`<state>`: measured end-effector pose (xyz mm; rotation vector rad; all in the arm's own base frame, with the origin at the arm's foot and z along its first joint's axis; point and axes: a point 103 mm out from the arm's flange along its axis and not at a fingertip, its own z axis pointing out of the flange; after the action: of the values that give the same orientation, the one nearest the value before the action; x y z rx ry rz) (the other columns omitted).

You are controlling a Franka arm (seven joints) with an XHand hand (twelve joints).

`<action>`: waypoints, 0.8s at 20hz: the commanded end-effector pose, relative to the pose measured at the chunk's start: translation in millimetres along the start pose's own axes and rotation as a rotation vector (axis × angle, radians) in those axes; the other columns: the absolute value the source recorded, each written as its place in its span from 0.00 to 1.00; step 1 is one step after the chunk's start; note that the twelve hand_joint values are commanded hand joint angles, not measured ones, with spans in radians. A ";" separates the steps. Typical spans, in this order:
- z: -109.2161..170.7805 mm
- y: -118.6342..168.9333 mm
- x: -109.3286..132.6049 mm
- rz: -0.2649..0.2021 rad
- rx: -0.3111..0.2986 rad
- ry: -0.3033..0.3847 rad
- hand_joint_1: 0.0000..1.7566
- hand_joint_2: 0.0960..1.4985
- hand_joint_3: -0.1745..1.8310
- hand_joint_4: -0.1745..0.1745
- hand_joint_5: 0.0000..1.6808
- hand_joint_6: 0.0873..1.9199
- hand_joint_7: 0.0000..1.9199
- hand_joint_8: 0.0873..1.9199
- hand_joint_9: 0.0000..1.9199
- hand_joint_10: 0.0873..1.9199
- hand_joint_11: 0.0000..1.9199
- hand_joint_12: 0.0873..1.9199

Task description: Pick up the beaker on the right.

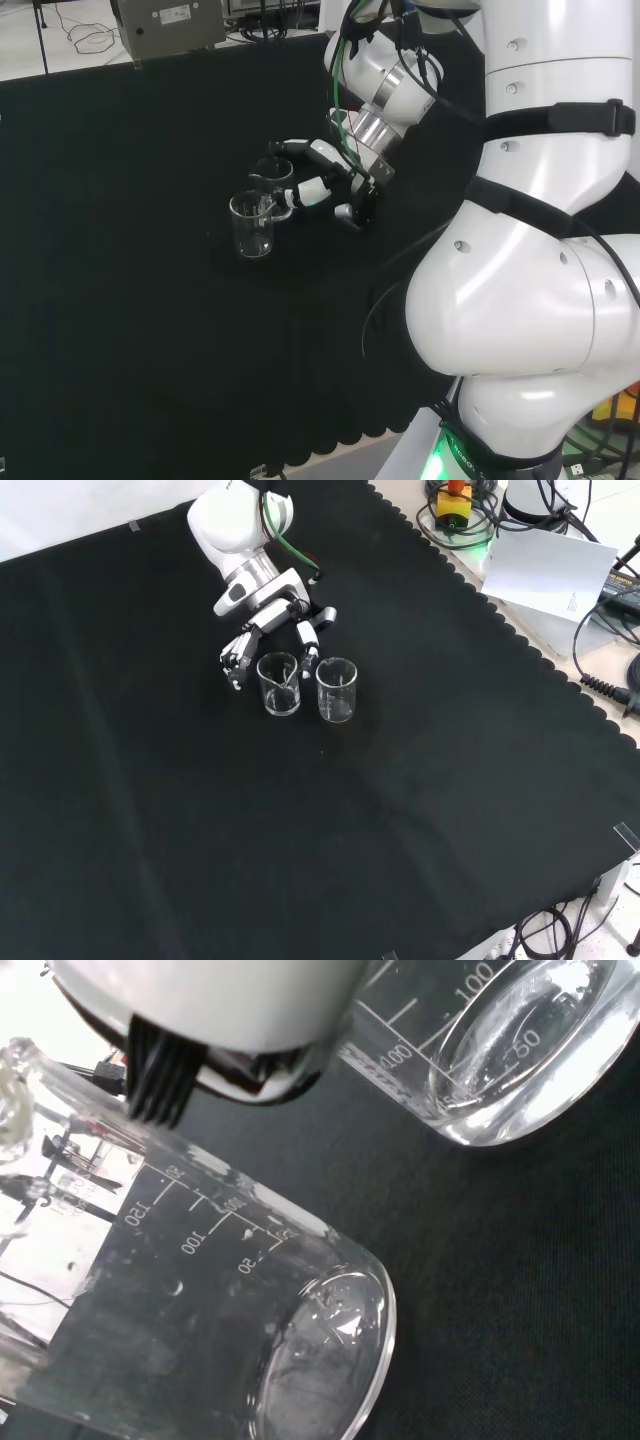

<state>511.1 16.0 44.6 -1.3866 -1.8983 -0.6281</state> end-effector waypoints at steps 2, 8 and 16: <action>8.6 2.9 -0.6 -0.002 -0.005 0.027 0.55 0.25 0.43 0.38 0.32 0.02 0.17 0.32 0.25 0.28 0.04 0.70; 12.5 3.5 -3.2 -0.006 -0.017 0.067 0.55 0.26 0.42 0.38 0.32 0.03 0.18 0.32 0.26 0.28 0.05 0.70; 14.6 4.7 -0.7 -0.013 -0.051 0.106 0.52 0.26 0.39 0.37 0.31 0.06 0.19 0.33 0.28 0.28 0.06 0.70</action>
<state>512.8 25.7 34.1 -1.3487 -1.8251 -0.7380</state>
